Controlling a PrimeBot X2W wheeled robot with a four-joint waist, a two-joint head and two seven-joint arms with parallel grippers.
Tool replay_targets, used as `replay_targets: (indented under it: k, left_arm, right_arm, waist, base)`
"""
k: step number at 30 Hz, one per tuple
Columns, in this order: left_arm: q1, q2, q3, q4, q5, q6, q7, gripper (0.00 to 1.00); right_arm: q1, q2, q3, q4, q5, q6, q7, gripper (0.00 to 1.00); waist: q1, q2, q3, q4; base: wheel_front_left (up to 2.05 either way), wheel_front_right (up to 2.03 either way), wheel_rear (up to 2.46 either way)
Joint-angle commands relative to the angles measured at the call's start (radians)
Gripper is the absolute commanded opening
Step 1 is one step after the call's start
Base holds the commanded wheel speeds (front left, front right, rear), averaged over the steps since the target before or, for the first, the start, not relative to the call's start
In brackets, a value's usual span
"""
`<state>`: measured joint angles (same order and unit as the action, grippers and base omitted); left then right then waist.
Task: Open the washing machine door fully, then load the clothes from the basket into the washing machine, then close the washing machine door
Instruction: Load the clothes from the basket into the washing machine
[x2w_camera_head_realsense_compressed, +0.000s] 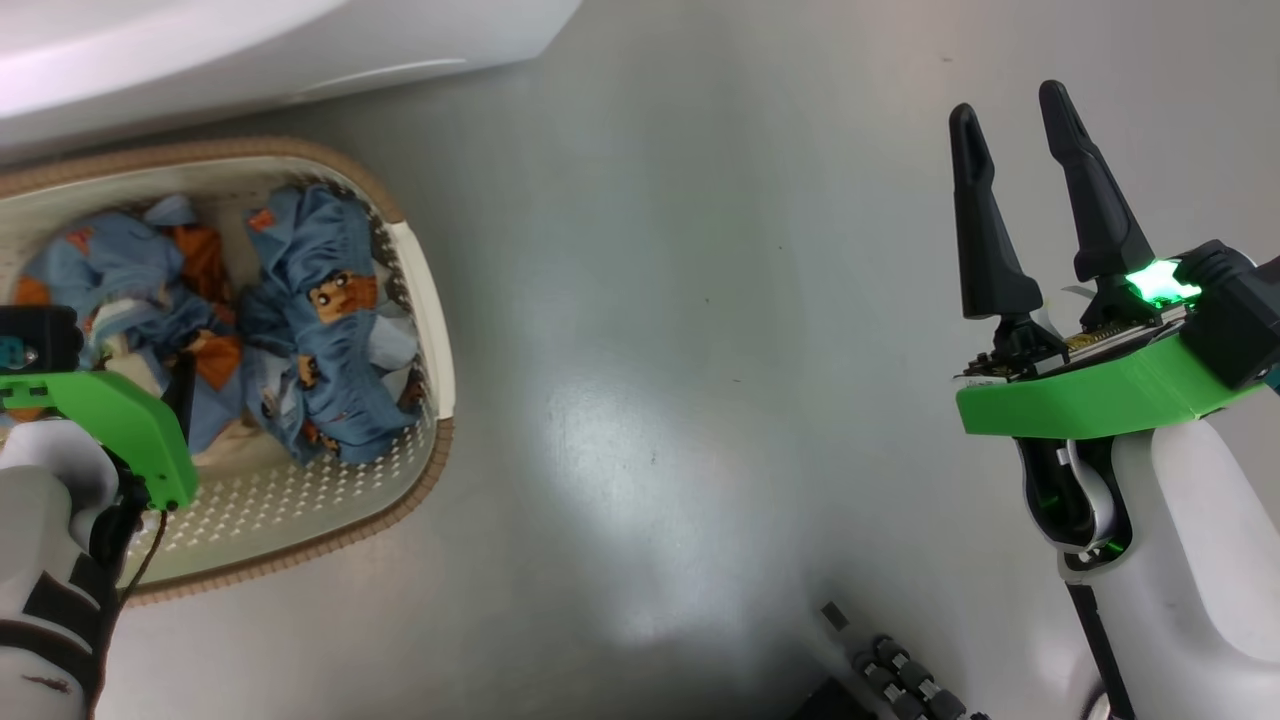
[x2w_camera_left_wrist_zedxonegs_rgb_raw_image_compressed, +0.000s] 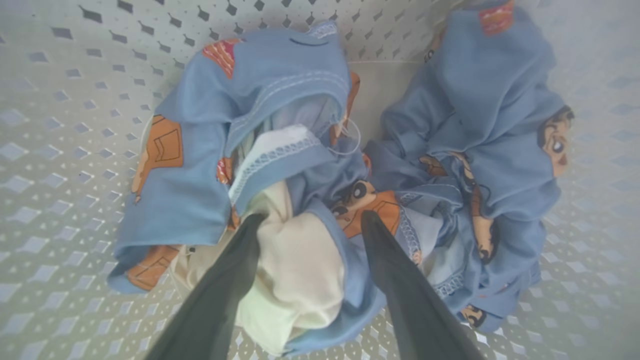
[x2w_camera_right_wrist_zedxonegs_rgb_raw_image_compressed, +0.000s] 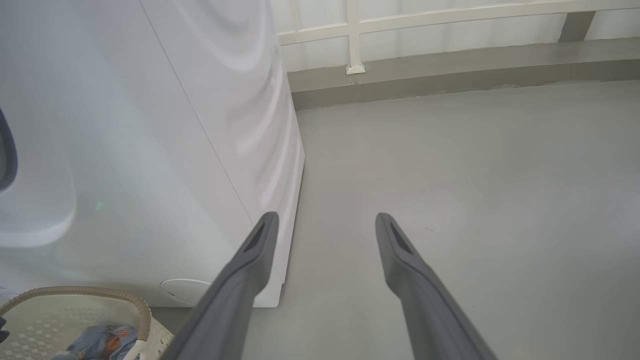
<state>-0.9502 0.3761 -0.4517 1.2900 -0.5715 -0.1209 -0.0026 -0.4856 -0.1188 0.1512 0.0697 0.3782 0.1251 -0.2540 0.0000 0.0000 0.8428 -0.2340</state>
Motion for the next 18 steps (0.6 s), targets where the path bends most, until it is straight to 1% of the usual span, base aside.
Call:
replay_targets:
  k: [1, 12, 13, 14, 18]
  left_arm:
    - [0.004, 0.047, 0.014, -0.001, -0.006, 0.007, 0.006, 1.0]
    - [-0.021, 0.054, -0.011, 0.0, -0.011, -0.003, 0.052, 1.0]
    - [-0.022, 0.053, -0.014, 0.0, -0.012, -0.004, 0.057, 0.43]
    - [-0.022, 0.053, -0.017, 0.0, -0.012, -0.005, 0.065, 0.0]
    - [-0.025, 0.049, -0.025, 0.0, -0.017, -0.007, 0.067, 0.0]
  right_arm:
    - [0.019, 0.004, 0.016, -0.028, -0.001, 0.006, -0.008, 1.0]
    - [0.011, 0.021, 0.026, -0.041, -0.001, 0.006, -0.008, 1.0]
    - [0.011, 0.021, 0.027, -0.041, -0.001, 0.006, -0.008, 1.0]
    - [0.011, 0.022, 0.028, -0.041, -0.001, 0.006, -0.008, 1.0]
    - [0.011, 0.023, 0.026, -0.042, -0.001, 0.006, -0.008, 1.0]
  waist:
    - [0.0, 0.0, 0.012, -0.011]
    - [0.0, 0.0, 0.041, -0.039]
    - [0.0, 0.0, 0.042, -0.04]
    - [0.0, 0.0, 0.043, -0.042]
    - [0.0, 0.0, 0.041, -0.043]
  base:
    - [0.0, 0.0, 0.0]
    - [0.0, 0.0, 0.0]
    - [0.0, 0.0, 0.0]
    - [0.0, 0.0, 0.0]
    - [0.0, 0.0, 0.0]
